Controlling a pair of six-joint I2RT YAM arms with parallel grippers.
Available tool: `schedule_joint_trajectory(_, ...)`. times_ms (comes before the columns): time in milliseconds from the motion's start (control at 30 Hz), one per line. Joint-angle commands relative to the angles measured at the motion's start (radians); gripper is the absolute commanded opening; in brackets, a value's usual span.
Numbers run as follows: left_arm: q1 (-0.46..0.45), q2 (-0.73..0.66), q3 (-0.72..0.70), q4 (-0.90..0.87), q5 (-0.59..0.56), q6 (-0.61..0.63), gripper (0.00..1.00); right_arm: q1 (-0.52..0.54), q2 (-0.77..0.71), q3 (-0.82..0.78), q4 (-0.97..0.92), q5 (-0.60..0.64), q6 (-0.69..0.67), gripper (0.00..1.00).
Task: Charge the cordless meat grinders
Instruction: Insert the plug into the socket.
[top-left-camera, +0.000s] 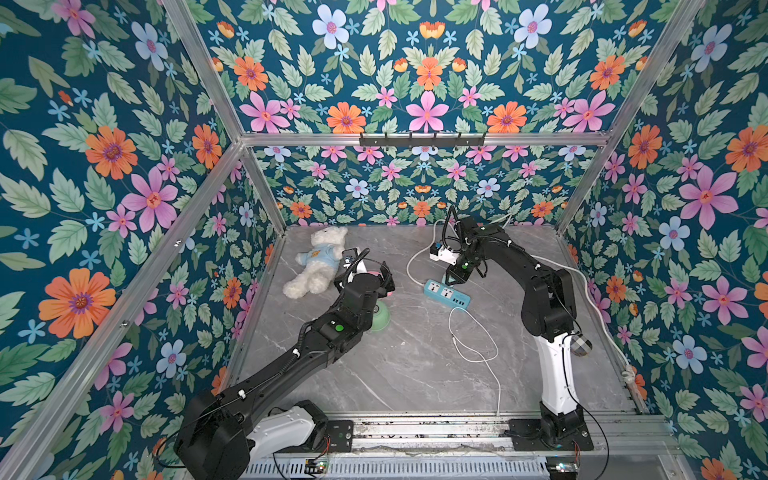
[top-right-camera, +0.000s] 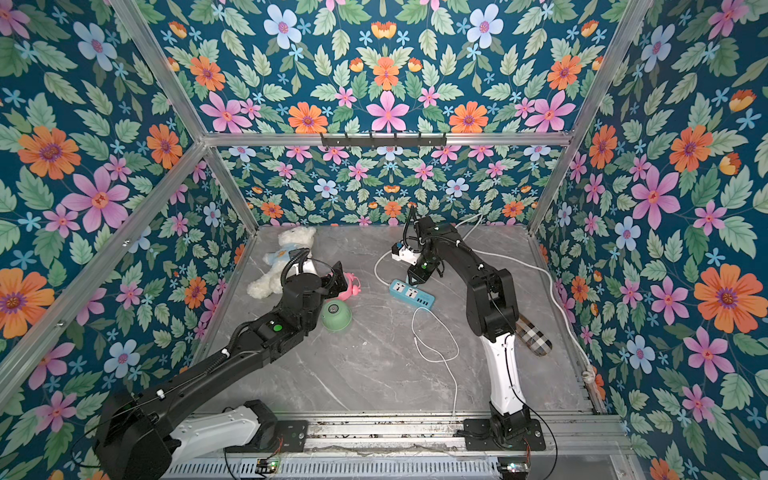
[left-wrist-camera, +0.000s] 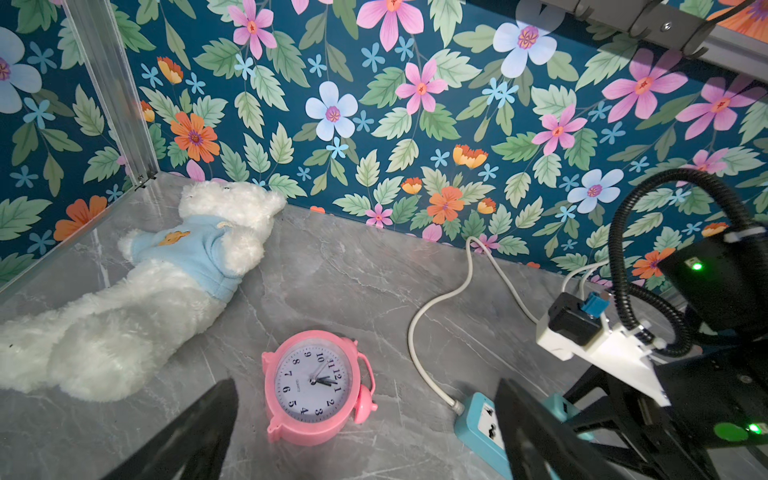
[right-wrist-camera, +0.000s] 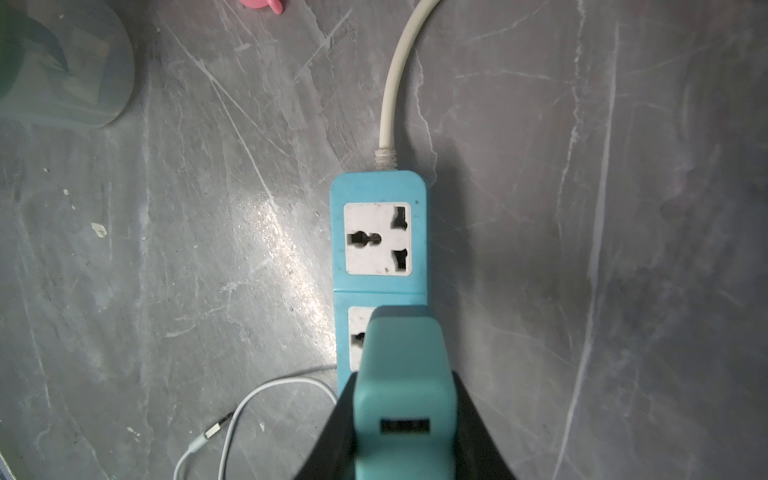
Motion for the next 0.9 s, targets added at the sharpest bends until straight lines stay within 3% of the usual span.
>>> schedule_joint_trajectory(0,0.003,-0.013,0.001,-0.022,-0.033,-0.006,0.99,0.002,0.002,-0.012,0.003,-0.027,-0.033,0.00)
schedule_joint_trajectory(867,0.015,-0.033,-0.011,-0.024,-0.050,-0.003,0.99,-0.001,-0.022,-0.072,0.028,0.036,-0.073,0.00)
